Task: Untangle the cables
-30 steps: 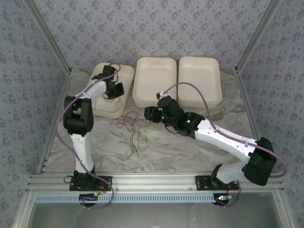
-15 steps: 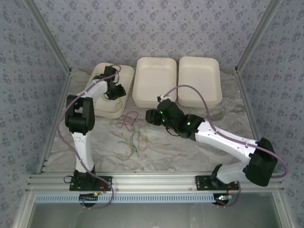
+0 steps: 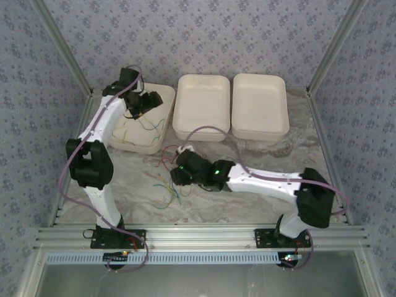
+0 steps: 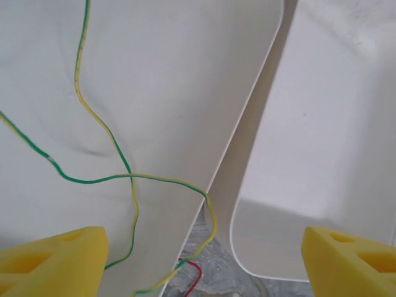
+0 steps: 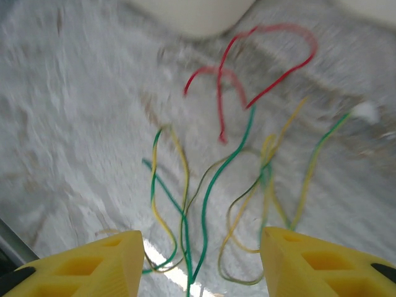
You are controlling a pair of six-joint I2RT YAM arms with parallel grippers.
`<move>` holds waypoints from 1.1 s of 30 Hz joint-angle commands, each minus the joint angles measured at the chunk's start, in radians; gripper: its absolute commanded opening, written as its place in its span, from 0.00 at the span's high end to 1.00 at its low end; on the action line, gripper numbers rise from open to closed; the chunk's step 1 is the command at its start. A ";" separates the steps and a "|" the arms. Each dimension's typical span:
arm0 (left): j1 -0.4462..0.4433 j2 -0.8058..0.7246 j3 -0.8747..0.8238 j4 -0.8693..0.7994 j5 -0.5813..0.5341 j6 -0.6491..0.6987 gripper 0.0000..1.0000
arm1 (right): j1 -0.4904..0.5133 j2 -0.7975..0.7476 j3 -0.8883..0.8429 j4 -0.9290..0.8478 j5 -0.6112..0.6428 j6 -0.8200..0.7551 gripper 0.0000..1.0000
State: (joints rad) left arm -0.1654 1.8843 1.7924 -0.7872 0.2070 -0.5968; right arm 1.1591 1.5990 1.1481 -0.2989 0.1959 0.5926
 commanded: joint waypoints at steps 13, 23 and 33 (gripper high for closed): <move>0.057 -0.429 -0.308 0.010 0.063 -0.073 0.33 | -0.047 0.276 0.265 -0.046 0.070 -0.019 0.47; -0.151 -0.889 -0.936 0.166 -0.063 -0.178 0.56 | -0.186 0.307 0.275 -0.026 -0.061 0.136 0.53; -0.426 -0.658 -0.955 0.190 -0.398 0.093 0.40 | -0.213 0.002 0.056 0.014 -0.011 0.174 0.51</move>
State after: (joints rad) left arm -0.5621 1.1660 0.8017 -0.6361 -0.0582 -0.5915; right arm 0.9512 1.7092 1.2392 -0.2958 0.1612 0.7410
